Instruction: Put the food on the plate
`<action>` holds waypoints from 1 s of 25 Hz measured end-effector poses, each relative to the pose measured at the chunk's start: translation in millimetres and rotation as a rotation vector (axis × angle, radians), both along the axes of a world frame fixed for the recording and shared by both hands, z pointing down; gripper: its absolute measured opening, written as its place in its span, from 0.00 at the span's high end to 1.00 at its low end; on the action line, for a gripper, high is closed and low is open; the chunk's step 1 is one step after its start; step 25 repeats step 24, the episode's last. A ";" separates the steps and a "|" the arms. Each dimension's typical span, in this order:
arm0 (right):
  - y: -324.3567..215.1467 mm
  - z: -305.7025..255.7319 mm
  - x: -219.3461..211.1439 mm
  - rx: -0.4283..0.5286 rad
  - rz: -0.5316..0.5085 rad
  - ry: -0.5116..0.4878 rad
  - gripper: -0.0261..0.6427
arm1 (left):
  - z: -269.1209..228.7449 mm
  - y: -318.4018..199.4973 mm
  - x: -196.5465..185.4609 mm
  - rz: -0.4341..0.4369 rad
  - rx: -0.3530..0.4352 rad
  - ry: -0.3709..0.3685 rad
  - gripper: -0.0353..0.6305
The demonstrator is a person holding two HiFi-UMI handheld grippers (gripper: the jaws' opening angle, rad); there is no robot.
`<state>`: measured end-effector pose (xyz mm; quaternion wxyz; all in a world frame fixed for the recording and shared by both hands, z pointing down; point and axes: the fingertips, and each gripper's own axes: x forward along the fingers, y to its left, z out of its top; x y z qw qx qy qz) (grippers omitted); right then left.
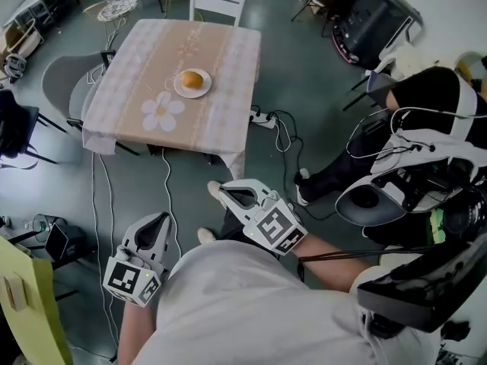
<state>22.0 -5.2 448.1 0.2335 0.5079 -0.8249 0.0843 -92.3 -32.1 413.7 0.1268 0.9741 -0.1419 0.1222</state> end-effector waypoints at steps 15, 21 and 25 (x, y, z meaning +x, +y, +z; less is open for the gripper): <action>-3.1 -4.7 -5.1 0.000 -0.037 0.032 0.94 | 0.9 0.3 9.8 0.008 -0.021 -0.002 0.93; -9.0 -4.9 -5.8 0.000 -0.042 0.033 0.94 | 0.9 -4.1 9.7 0.010 -0.024 -0.006 0.93; -12.6 -4.3 -8.9 0.000 -0.050 0.031 0.94 | 1.9 -6.4 7.4 0.006 -0.024 -0.012 0.93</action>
